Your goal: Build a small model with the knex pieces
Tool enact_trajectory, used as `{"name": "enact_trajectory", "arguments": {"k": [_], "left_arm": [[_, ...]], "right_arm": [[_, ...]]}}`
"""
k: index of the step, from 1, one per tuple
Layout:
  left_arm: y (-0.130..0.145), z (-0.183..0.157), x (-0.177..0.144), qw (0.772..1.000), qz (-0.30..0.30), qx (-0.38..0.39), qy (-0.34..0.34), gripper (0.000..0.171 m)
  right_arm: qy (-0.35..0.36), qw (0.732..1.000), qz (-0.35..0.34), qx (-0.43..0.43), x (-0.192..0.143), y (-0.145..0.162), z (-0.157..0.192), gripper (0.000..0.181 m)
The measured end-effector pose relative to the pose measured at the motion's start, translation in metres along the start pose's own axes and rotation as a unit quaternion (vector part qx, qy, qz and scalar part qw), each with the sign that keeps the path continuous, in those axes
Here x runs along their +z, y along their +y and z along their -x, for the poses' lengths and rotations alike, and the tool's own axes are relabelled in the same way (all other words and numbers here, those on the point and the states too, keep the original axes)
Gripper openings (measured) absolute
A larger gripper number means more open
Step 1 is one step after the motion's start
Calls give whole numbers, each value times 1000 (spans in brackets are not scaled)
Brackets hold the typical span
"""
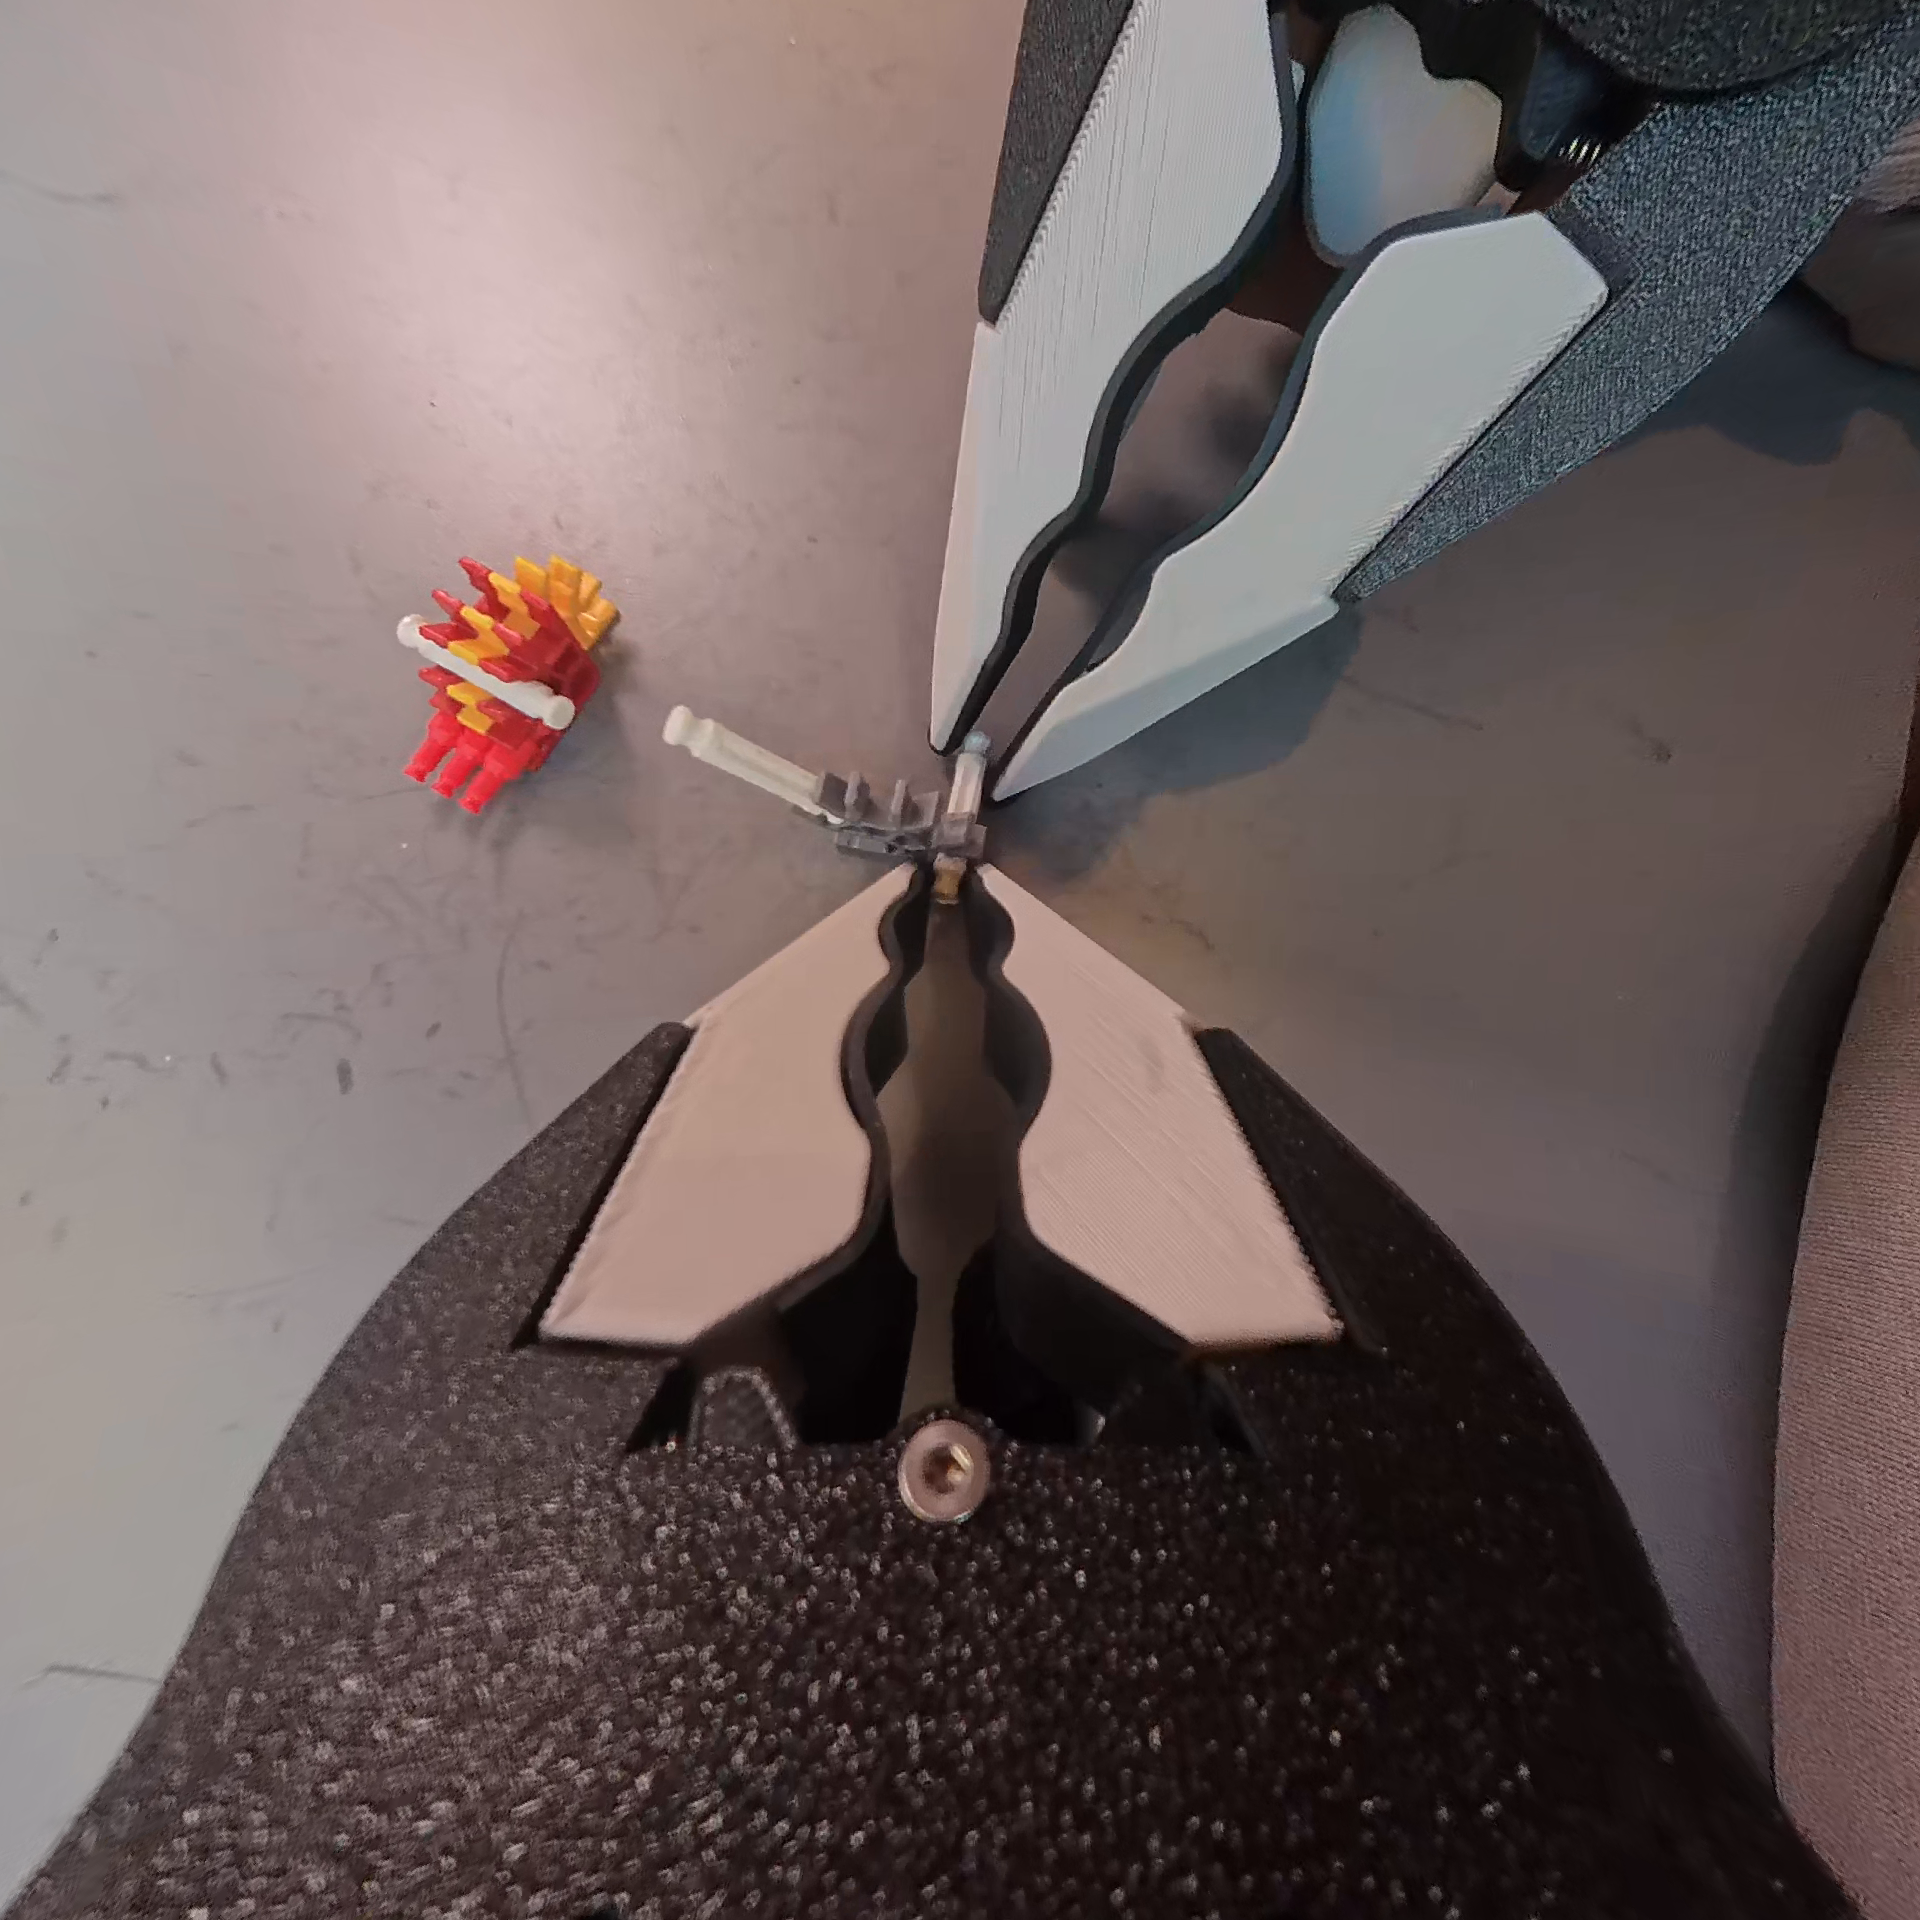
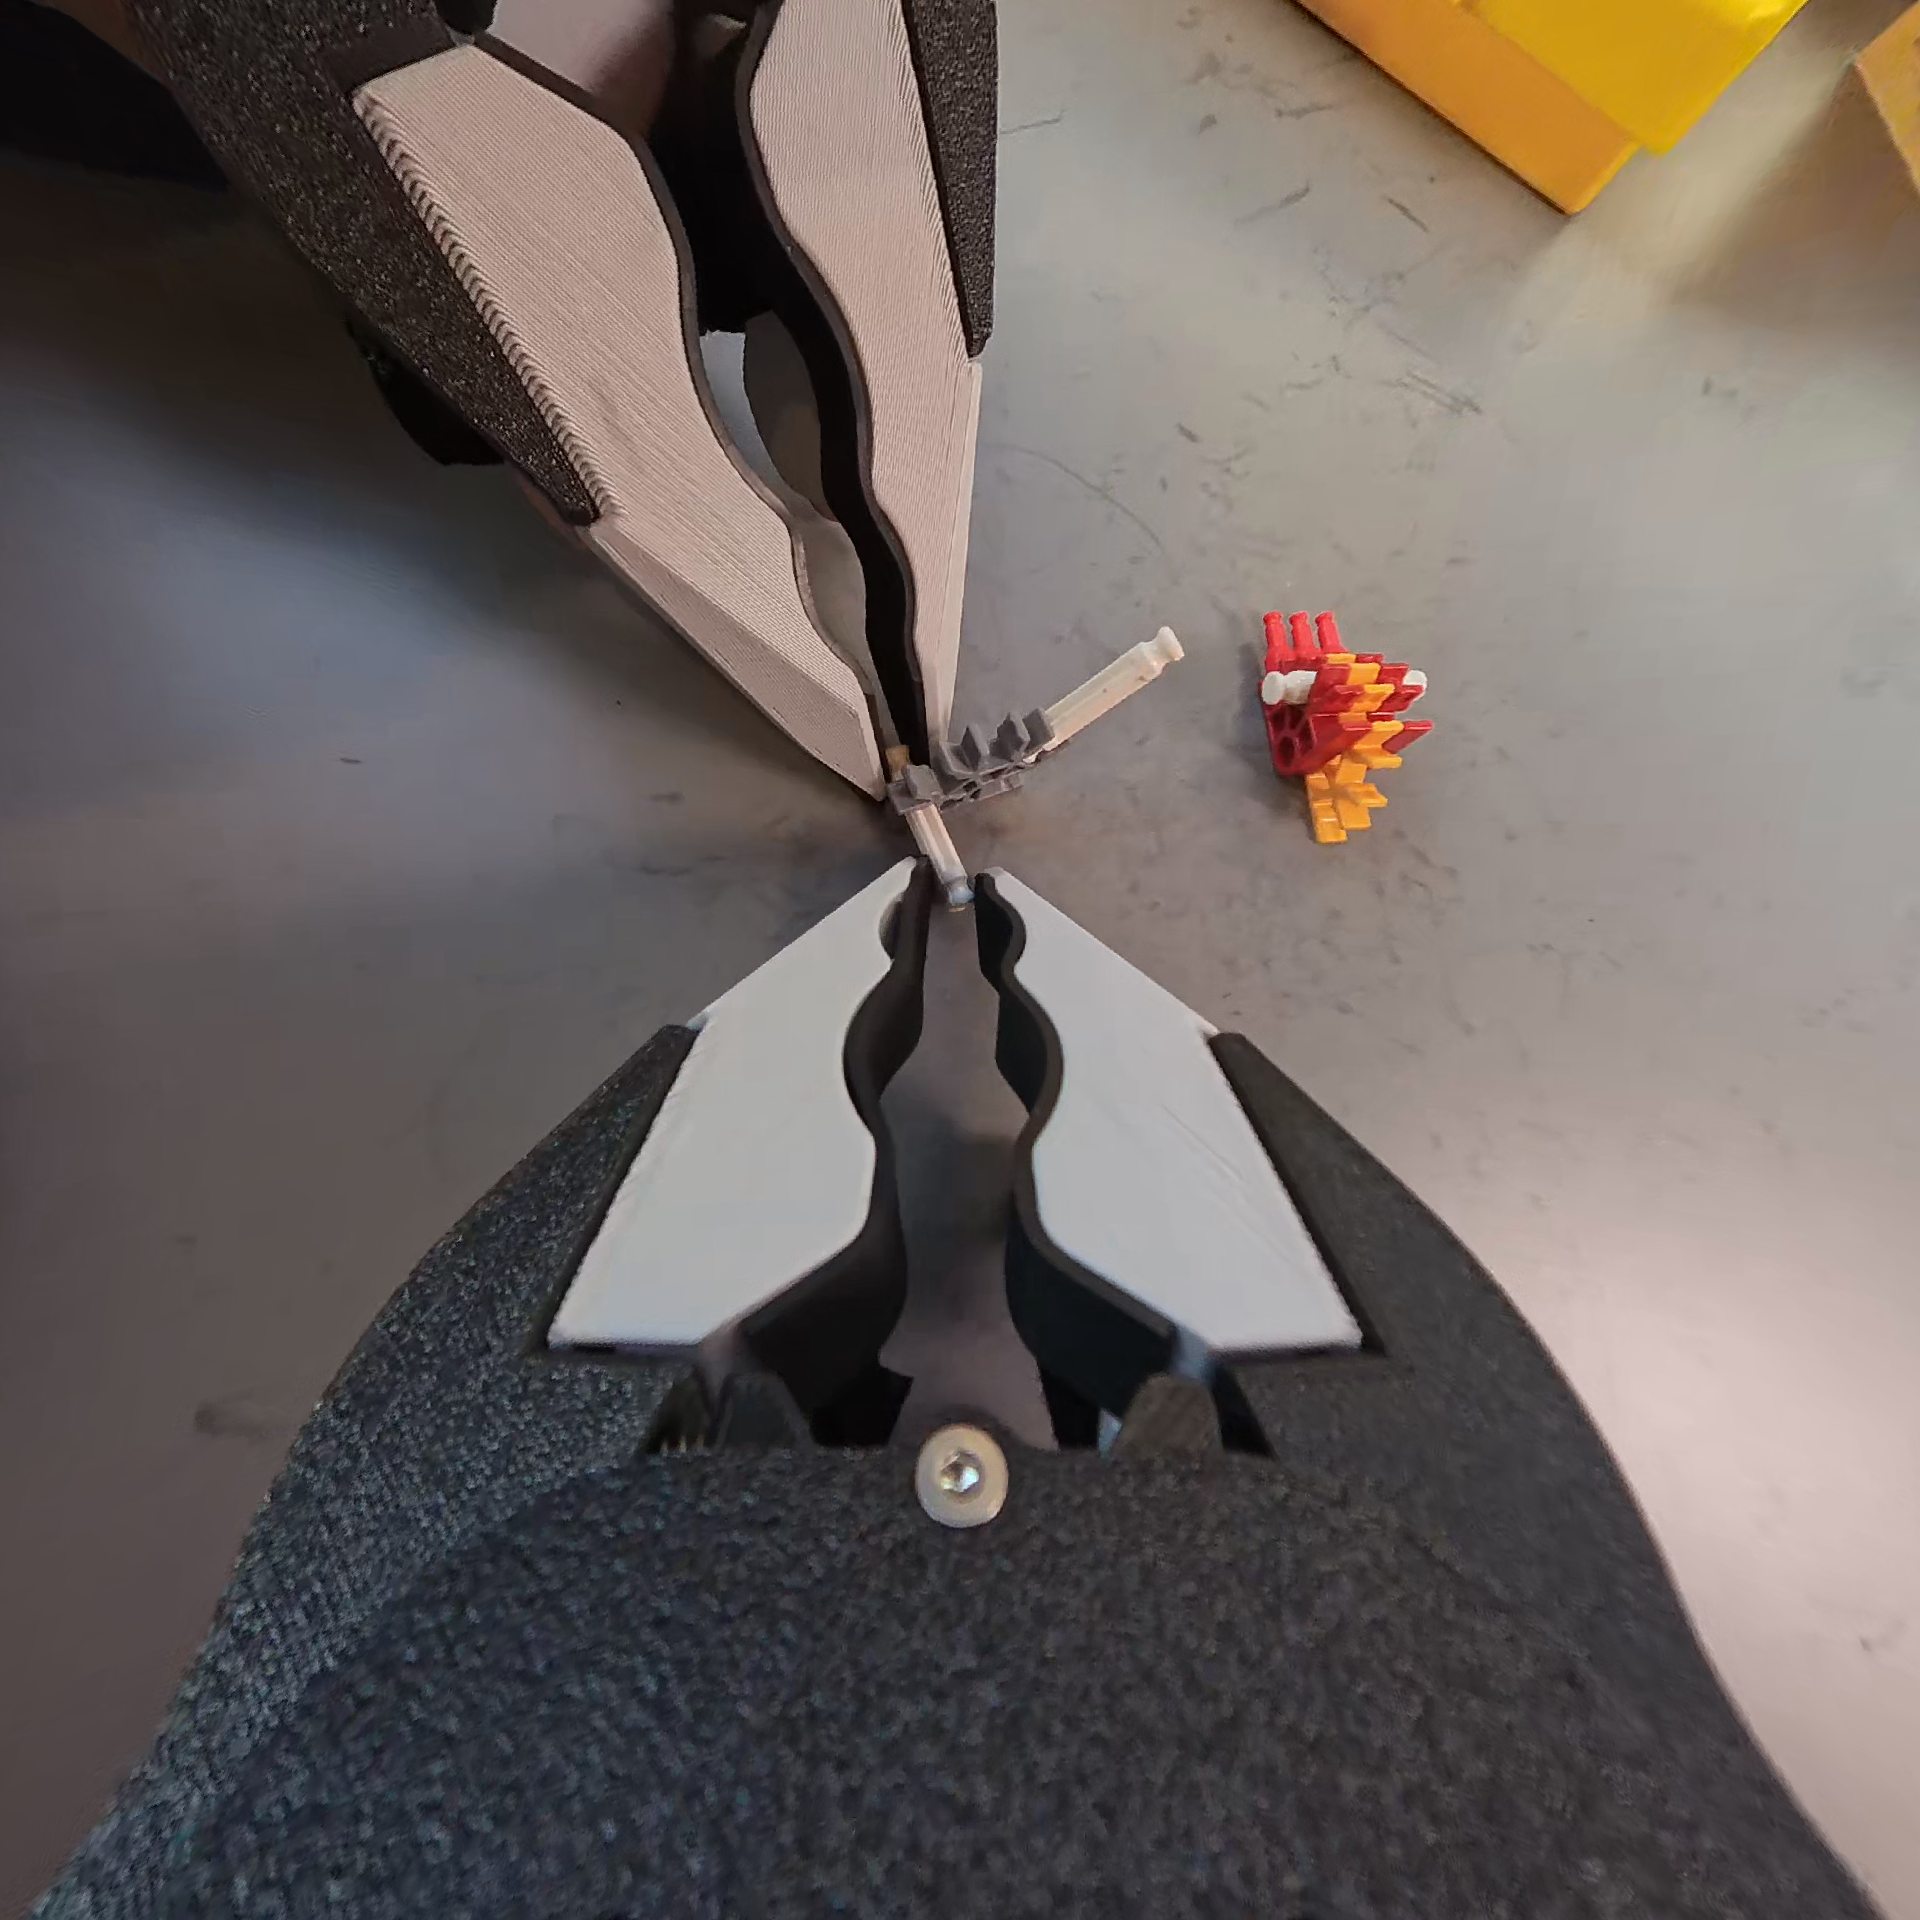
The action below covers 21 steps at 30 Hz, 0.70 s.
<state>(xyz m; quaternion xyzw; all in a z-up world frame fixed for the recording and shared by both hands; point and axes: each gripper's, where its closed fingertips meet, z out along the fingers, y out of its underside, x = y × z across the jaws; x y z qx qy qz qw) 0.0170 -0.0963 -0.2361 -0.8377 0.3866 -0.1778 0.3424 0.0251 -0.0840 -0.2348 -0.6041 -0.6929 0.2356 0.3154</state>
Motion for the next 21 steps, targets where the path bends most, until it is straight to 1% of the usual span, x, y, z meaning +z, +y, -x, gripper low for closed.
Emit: {"name": "enact_trajectory", "arguments": {"k": [4,14,21], "left_arm": [[0,0,0,1000,-2,-1,3,6],[0,0,0,1000,-5,3,2,6],[0,0,0,1000,-7,2,3,6]], "right_arm": [[-8,1000,0,3,0,0,0,6],[-2,1000,-1,1,-1,1,0,7],[-3,1000,-2,10,-3,1,-2,12]]}}
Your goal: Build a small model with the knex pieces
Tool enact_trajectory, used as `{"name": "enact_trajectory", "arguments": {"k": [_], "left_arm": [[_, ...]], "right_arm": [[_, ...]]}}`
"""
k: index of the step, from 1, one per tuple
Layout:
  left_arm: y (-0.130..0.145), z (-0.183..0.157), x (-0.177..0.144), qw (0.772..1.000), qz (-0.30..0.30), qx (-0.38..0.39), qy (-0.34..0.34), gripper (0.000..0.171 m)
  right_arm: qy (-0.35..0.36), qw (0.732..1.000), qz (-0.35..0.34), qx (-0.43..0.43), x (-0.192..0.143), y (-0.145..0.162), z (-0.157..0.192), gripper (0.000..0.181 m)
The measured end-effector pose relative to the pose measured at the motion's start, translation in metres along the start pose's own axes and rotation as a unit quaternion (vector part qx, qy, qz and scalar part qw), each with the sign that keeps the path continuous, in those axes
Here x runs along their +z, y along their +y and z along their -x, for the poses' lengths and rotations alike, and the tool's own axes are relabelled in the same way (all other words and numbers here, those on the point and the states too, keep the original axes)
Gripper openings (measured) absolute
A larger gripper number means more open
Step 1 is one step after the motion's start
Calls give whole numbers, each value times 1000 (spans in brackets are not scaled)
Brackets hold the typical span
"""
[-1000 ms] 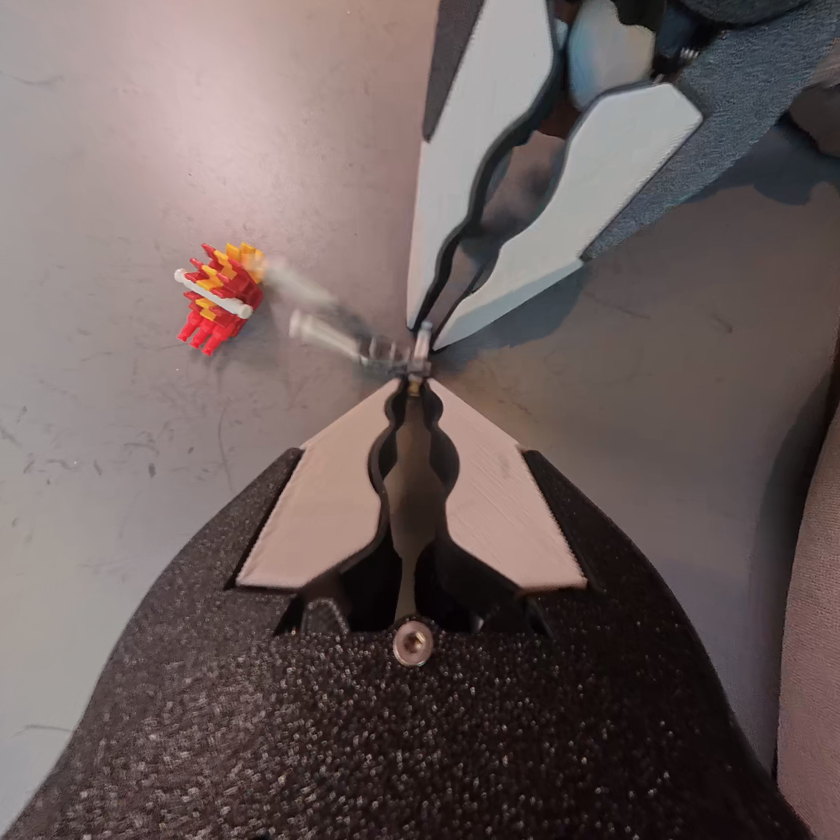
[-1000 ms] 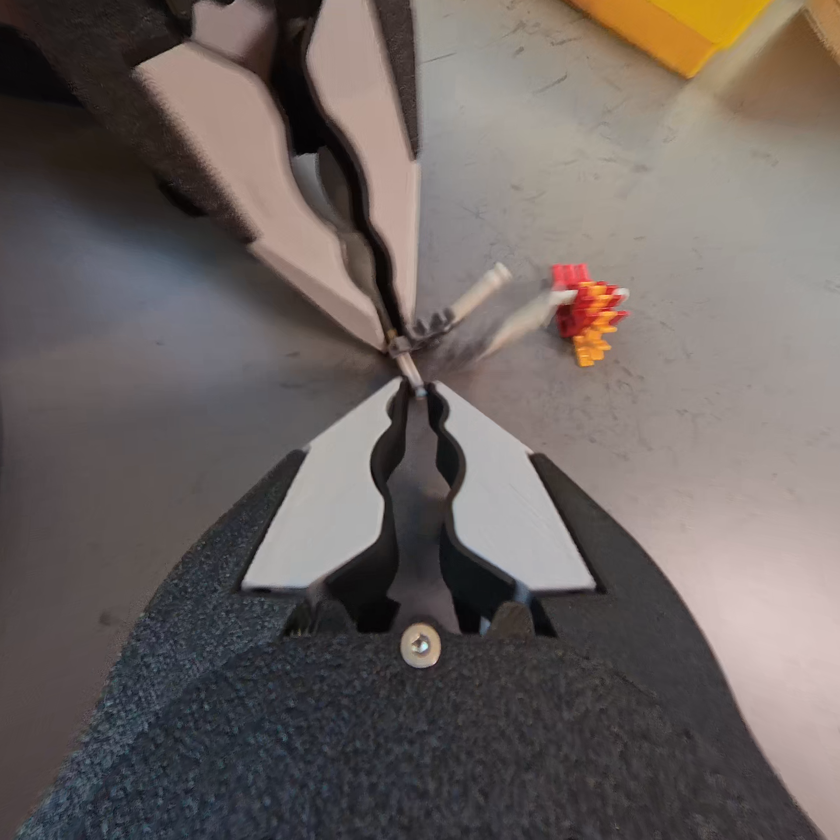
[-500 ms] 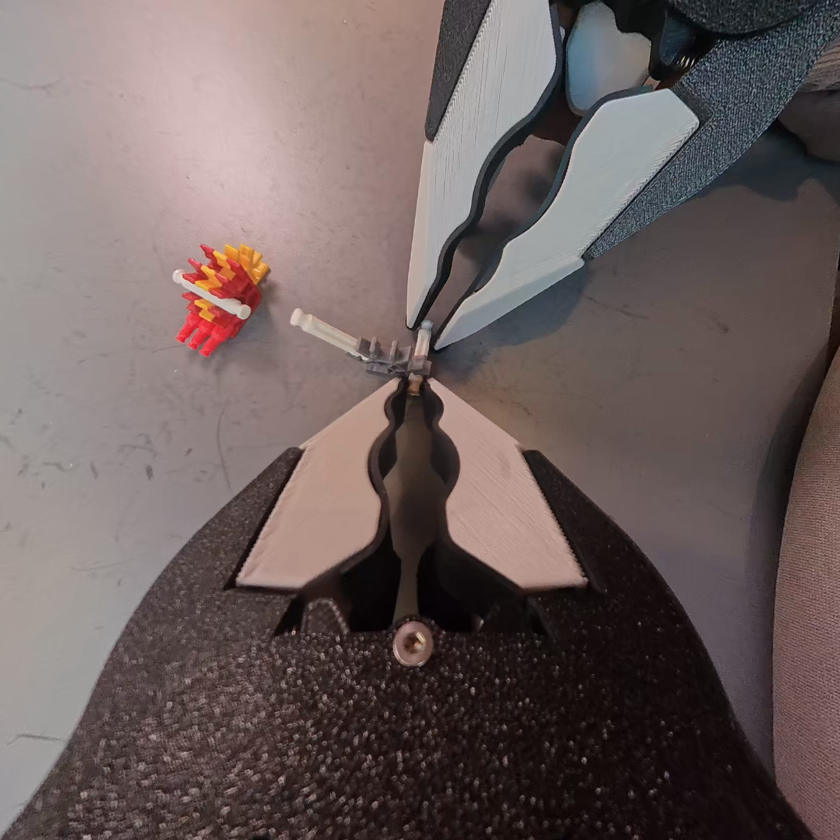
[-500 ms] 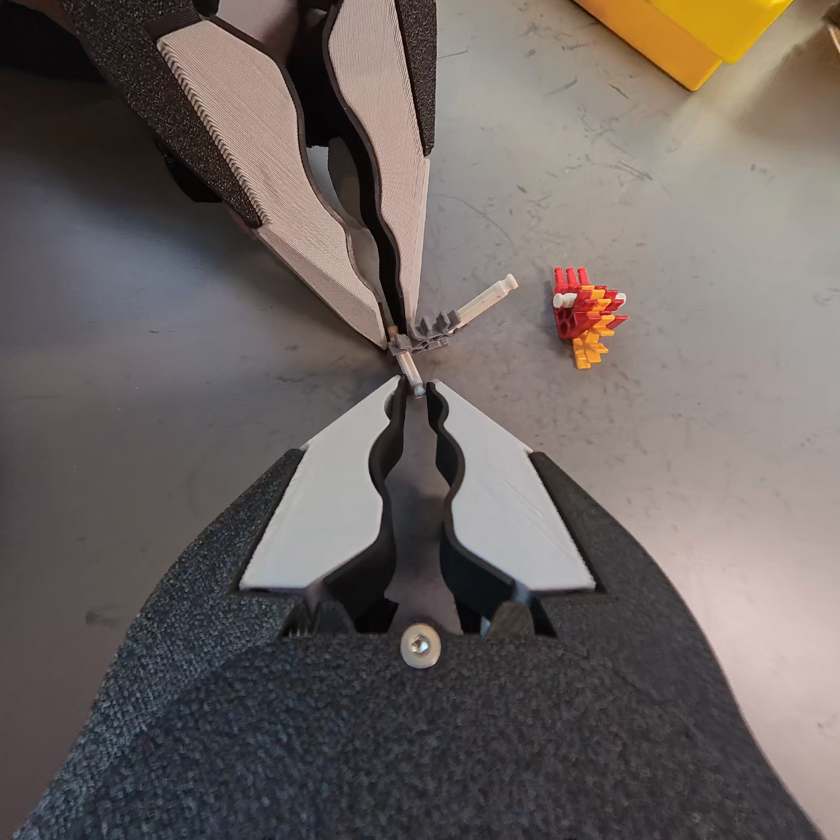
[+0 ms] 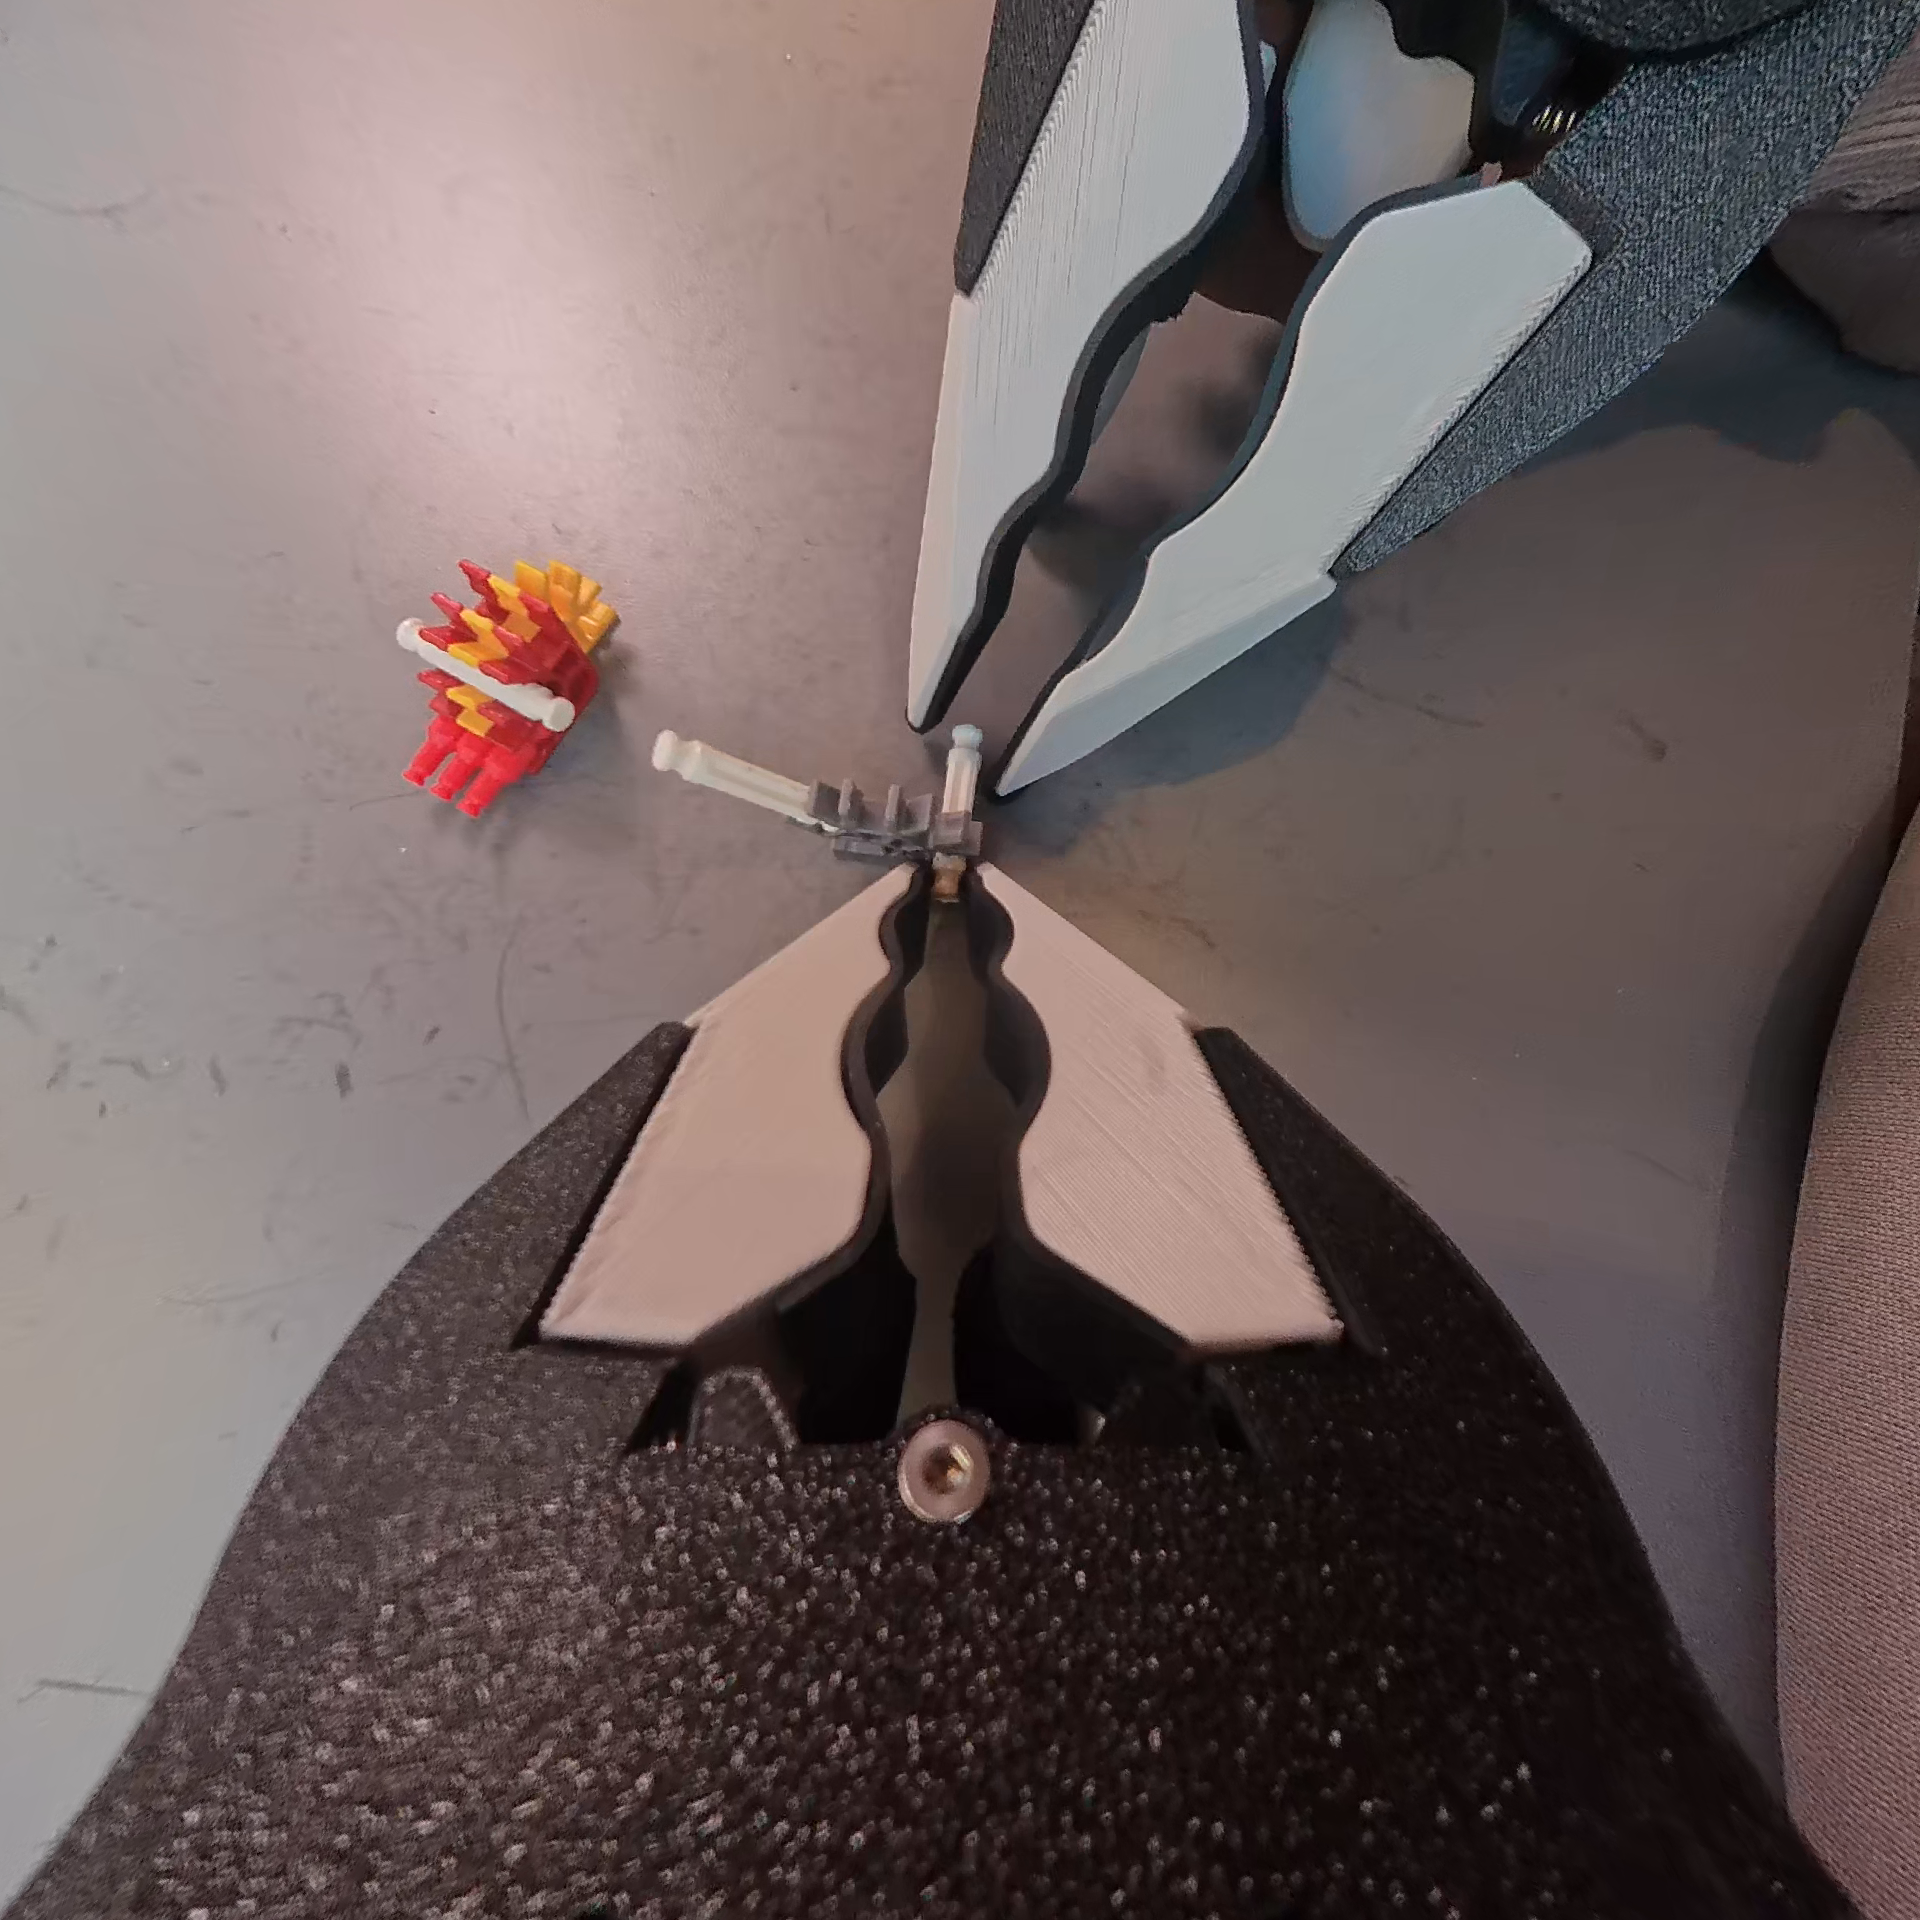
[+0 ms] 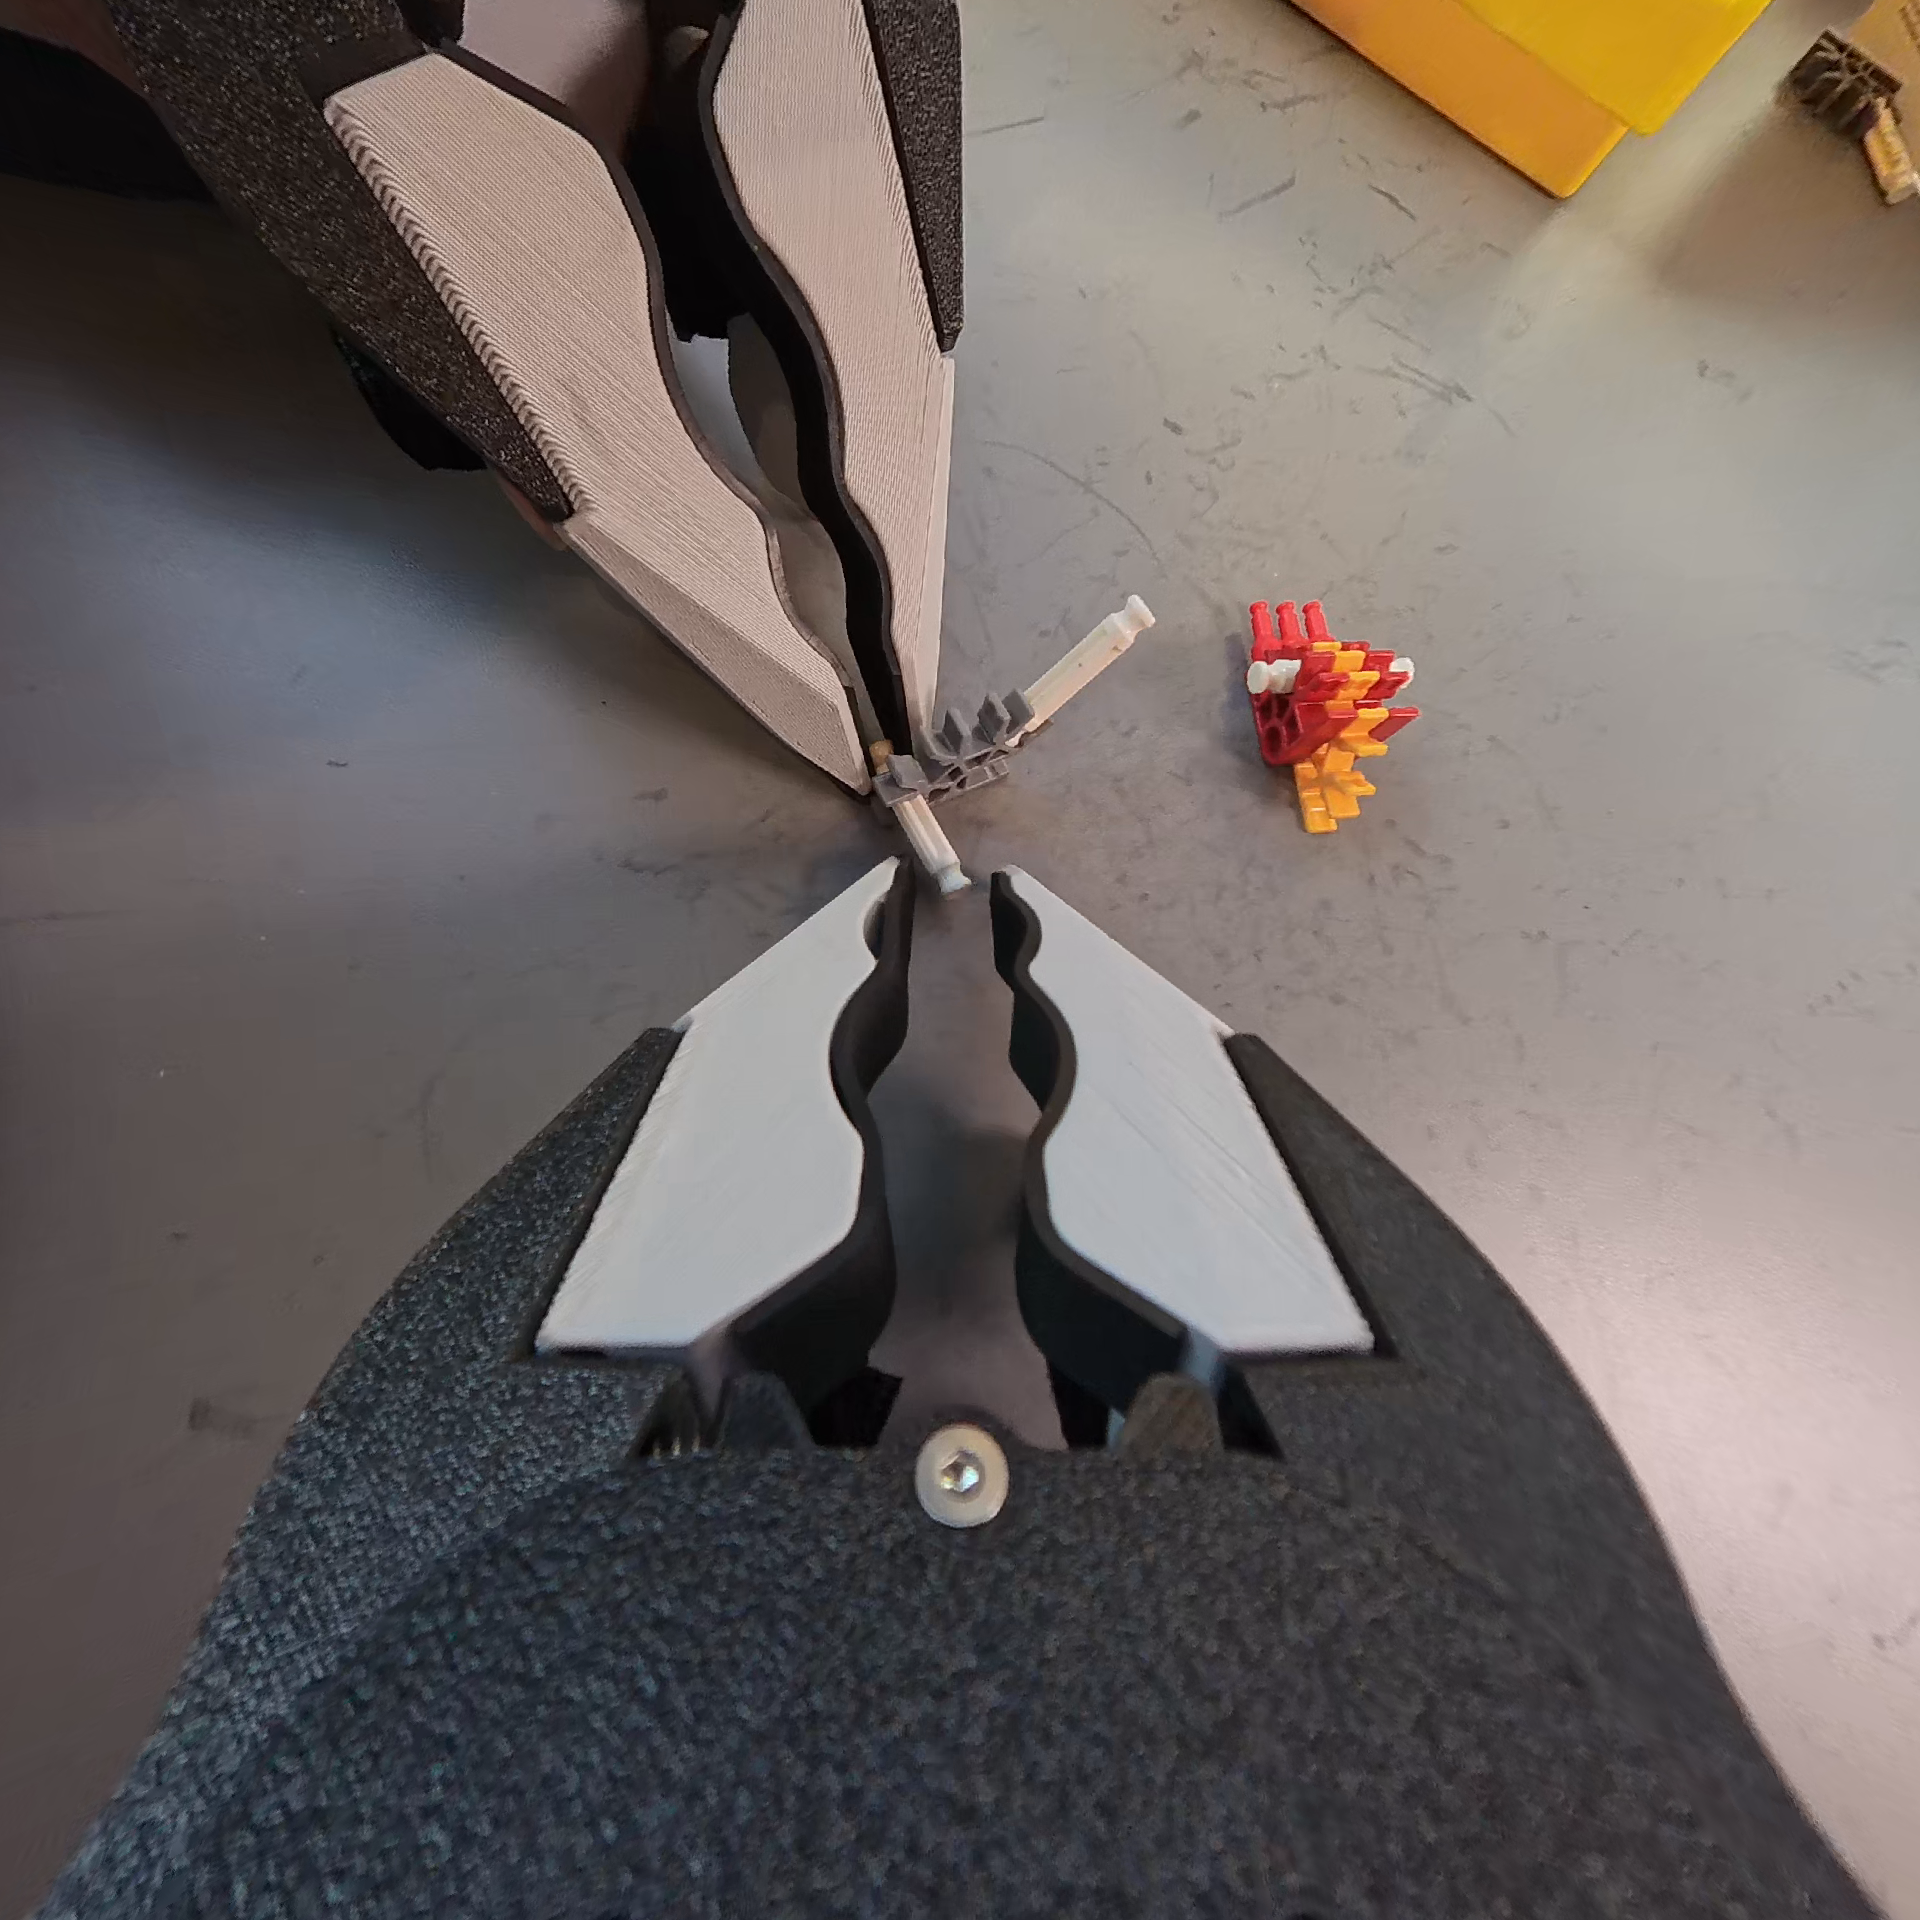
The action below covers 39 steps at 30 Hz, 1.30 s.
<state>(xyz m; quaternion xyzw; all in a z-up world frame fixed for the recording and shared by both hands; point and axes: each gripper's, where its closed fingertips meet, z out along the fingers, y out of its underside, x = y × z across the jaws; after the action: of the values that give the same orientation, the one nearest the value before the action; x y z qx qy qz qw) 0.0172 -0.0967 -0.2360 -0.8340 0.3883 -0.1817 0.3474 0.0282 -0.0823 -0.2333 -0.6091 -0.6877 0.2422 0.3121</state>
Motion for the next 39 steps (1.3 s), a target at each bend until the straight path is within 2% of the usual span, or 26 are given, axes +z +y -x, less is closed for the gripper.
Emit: {"name": "enact_trajectory", "arguments": {"k": [5,10,15,18,22,29,32,36,39], "left_arm": [[0,0,0,1000,-3,4,0,7],[-8,-2,-8,999,-31,-8,19,22],[-24,15,-27,995,-95,-23,-1,29],[-32,32,-39,990,-137,-33,-30,34],[-40,47,-54,981,-180,-43,-56,34],[-29,63,-52,980,-175,-62,-72,34],[-27,67,-50,980,-175,-71,-68,34],[-27,68,-48,979,-178,-87,-50,34],[-27,68,-47,979,-177,-87,-45,34]], "right_arm": [[-3,1000,-4,8,-3,1,-2,18],[-5,998,-46,47,-18,-10,-14,20],[26,993,-91,68,-39,-31,-55,23],[46,992,-105,58,-38,-46,-91,23],[31,991,-114,66,-4,-71,-143,26],[27,997,-54,45,112,-105,-237,30],[35,998,-27,47,148,-118,-256,31],[51,997,-9,62,177,-132,-273,29],[34,997,12,68,190,-135,-272,15]]}}
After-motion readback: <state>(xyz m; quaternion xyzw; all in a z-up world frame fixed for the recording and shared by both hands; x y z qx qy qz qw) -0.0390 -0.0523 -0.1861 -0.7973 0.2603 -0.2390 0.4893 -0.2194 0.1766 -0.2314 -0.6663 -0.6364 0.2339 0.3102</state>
